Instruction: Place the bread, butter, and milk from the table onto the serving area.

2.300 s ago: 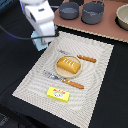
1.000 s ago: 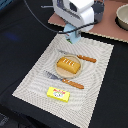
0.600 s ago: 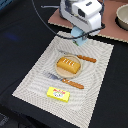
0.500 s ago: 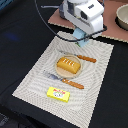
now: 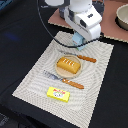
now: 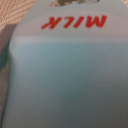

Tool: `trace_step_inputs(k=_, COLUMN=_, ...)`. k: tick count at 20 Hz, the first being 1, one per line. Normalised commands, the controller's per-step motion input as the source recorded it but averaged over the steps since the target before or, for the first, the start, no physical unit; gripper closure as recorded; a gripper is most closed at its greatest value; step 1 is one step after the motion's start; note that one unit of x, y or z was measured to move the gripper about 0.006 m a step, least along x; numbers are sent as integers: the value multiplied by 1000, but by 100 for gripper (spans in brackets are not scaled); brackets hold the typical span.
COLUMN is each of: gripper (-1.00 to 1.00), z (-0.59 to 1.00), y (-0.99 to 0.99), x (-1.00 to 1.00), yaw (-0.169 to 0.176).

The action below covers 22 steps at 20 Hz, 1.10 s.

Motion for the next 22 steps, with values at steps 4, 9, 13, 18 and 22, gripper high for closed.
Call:
trace_step_inputs(k=4, gripper=-100, z=506, y=166, x=234, yaw=0)
trace_step_inputs(k=9, gripper=-100, z=623, y=61, x=149, yaw=0)
trace_step_inputs(k=13, gripper=-100, z=944, y=-26, x=31, yaw=0)
trace_step_inputs(k=18, gripper=-100, z=1000, y=-22, x=0, yaw=-37)
trace_step_inputs(k=22, gripper=-100, z=1000, y=-158, x=-4, yaw=-132)
